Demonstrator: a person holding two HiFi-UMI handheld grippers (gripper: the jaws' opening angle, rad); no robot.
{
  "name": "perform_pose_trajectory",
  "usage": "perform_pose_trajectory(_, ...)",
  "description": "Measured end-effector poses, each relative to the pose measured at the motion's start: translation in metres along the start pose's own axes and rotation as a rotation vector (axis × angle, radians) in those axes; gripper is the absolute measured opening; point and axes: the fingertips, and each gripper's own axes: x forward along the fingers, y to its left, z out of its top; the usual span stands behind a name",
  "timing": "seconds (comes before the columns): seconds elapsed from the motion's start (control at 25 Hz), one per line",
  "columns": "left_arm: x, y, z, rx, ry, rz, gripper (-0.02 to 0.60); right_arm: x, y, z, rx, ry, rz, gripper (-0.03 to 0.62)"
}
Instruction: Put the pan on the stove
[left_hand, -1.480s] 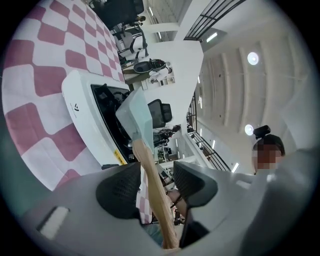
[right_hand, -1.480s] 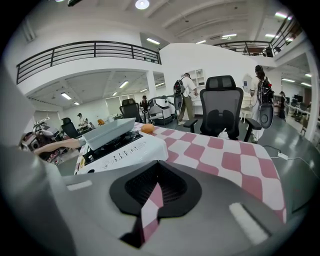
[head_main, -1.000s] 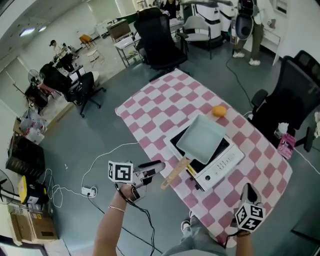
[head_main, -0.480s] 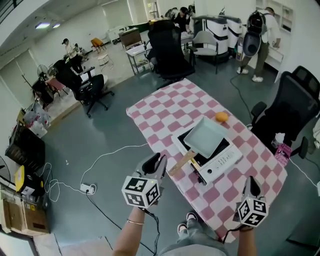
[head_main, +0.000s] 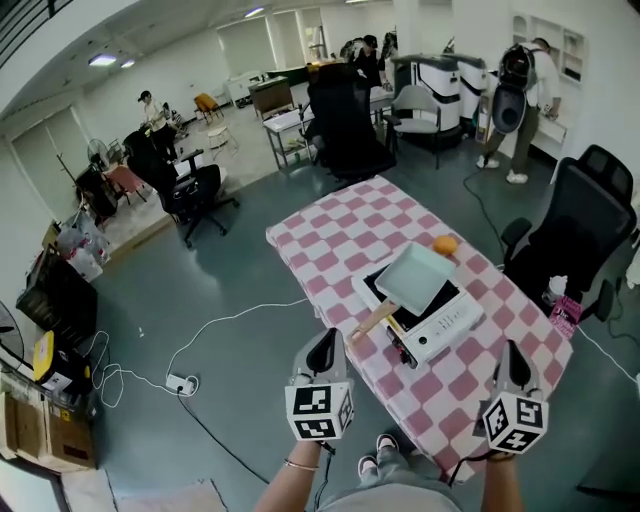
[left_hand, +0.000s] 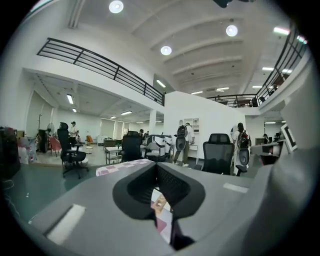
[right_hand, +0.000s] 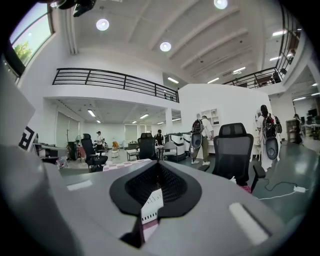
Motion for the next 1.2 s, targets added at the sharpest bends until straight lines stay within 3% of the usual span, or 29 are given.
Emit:
perform_pose_trajectory(0.4,-0.012,0.006,-0.008,-0.029,0.026,0.014,-0.003,-0.009,-0.004,0.004,-0.016,-0.024,-0.021,0.009)
perform_pose_trajectory(0.6,-0.013,0.015,-0.011,-0.042,0.038,0.038,-0.003,-0.011,0.000,0.003,-0.095,-0.001,-0.042,0.008)
perform_pose_trajectory(1.2,-0.013,0.031,-0.021,-0.079,0.061,0.075,-0.003,0.000,0.010,0.004,-0.087,0.019,-0.022,0.008)
